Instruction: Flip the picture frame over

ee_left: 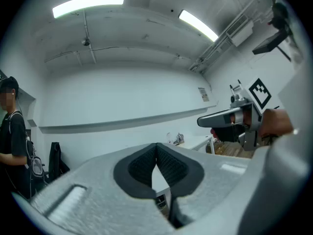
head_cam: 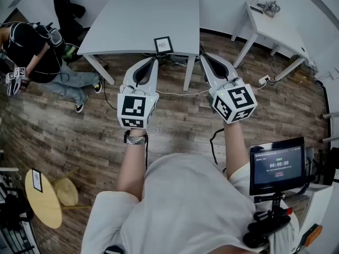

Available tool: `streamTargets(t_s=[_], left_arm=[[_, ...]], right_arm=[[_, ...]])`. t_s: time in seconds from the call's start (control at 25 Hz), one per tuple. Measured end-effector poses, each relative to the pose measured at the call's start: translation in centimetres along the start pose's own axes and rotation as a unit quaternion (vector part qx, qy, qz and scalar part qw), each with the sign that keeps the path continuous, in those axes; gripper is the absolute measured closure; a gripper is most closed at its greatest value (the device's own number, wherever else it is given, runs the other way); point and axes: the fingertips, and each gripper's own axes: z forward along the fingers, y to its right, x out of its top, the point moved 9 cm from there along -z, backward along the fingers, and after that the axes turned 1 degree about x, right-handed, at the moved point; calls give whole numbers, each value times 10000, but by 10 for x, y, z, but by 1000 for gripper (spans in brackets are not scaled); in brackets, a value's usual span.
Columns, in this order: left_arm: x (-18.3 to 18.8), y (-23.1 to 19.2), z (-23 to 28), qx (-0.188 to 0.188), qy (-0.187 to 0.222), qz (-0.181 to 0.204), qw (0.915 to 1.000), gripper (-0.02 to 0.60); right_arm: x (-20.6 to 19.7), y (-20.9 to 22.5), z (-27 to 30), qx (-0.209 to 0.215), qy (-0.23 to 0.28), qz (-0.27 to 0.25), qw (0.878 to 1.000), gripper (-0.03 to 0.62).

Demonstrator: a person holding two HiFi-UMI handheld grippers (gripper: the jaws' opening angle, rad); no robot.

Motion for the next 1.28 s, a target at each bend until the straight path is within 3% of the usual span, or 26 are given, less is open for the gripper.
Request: streamTargets(t_s=[0.24,0.72,1.0,1.28], left_arm=[[-4,8,2,-22,-75,-36,10000,578],[-15,42,8,170,-355,-20,9992,578],[-32,57,9,247,-579,-77,9980,578],[-48,40,44,227,-804,-87,9965,578]], right_arm=[[-7,8,-7,46,96,207,9997,592],[-21,31,-27,636,98,720,9953,592],[-37,39,-35,676,15,512,9964,592],[-59,69,-9,500,-103,933,9943,592]])
